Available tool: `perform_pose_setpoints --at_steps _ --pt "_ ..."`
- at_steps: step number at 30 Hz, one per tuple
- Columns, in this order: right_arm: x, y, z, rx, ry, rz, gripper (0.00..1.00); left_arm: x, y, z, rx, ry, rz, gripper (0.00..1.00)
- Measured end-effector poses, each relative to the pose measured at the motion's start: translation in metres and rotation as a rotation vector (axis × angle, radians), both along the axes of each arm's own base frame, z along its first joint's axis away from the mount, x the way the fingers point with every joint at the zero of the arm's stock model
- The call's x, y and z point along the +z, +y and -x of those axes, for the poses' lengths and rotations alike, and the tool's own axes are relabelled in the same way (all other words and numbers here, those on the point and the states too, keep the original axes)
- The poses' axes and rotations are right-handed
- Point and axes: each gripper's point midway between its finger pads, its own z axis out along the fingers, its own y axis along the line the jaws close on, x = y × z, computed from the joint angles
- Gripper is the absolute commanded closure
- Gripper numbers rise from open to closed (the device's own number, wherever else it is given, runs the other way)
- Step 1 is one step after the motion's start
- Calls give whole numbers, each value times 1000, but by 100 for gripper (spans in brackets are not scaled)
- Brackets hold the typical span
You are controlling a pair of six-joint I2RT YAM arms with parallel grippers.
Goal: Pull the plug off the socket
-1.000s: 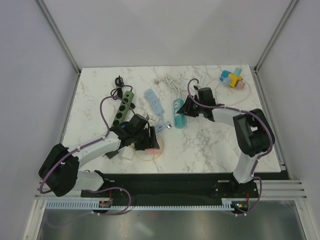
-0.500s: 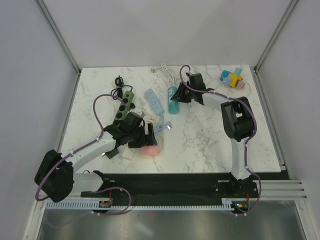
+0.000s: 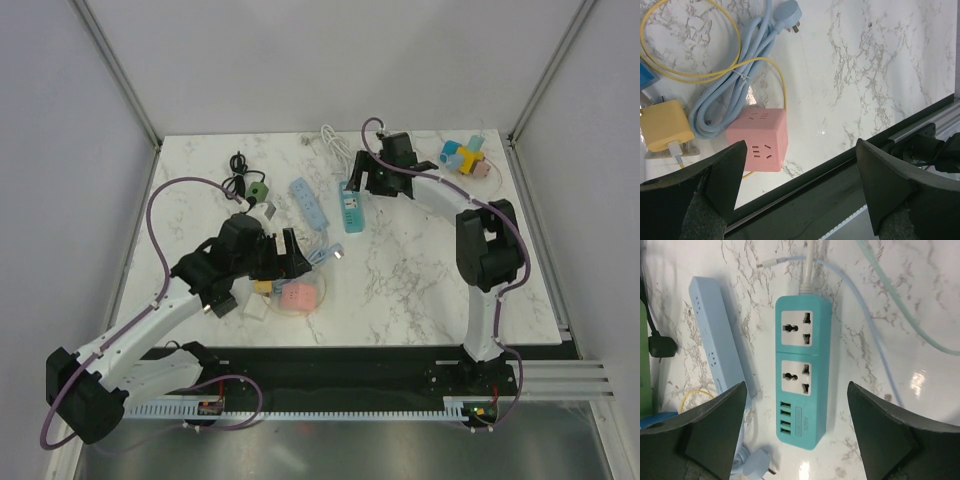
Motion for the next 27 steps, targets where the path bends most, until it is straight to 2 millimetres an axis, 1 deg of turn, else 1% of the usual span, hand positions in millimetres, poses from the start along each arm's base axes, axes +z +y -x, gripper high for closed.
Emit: perform_pose_setpoints --at_steps 1,3,4,6,7,9,10,11,12,14,17,18,20,21,22,24,25,26,27 --pt "10 -4 1 -6 -16 16 5 1 0 0 -1 -4 2 4" --pt "35 -17 0 -32 -62 43 4 4 1 1 -4 -14 6 4" --pt "49 -25 -1 -54 -90 56 2 5 1 1 -5 -16 6 4" --pt "74 -45 -4 -109 -139 76 2 3 1 2 -11 -13 6 4" --pt "86 -60 -8 -156 -166 92 2 1 1 3 -14 -9 5 4" --pt "109 -98 -14 -262 -211 119 2 -7 1 7 -25 8 3 5" --pt "117 -119 -17 -319 -225 133 2 -11 2 10 -30 19 1 5" --pt "125 -144 -19 -386 -238 150 2 -16 3 13 -35 28 -1 5" --pt "130 -164 -18 -450 -247 160 2 -19 3 16 -39 37 -2 5" --pt "132 -218 -14 -580 -240 185 2 -23 4 21 -50 47 1 5" --pt "127 -275 -1 -719 -212 220 5 -20 4 23 -59 35 12 5" --pt "124 -290 2 -752 -200 228 8 -19 4 23 -64 28 17 5" --pt "116 -311 8 -789 -181 238 13 -17 2 24 -79 22 23 5" --pt "111 -318 10 -793 -172 239 21 -17 1 24 -83 21 24 5" --pt "107 -325 12 -796 -166 240 25 -18 0 24 -90 22 24 5" --pt "99 -333 13 -787 -162 224 28 -20 -3 25 -111 32 24 5" --pt "94 -337 13 -782 -163 212 28 -22 -4 25 -121 38 21 5" --pt "89 -342 12 -779 -165 199 26 -25 -5 26 -128 47 19 5" --pt "84 -347 10 -773 -168 181 18 -28 -6 27 -139 59 17 5"
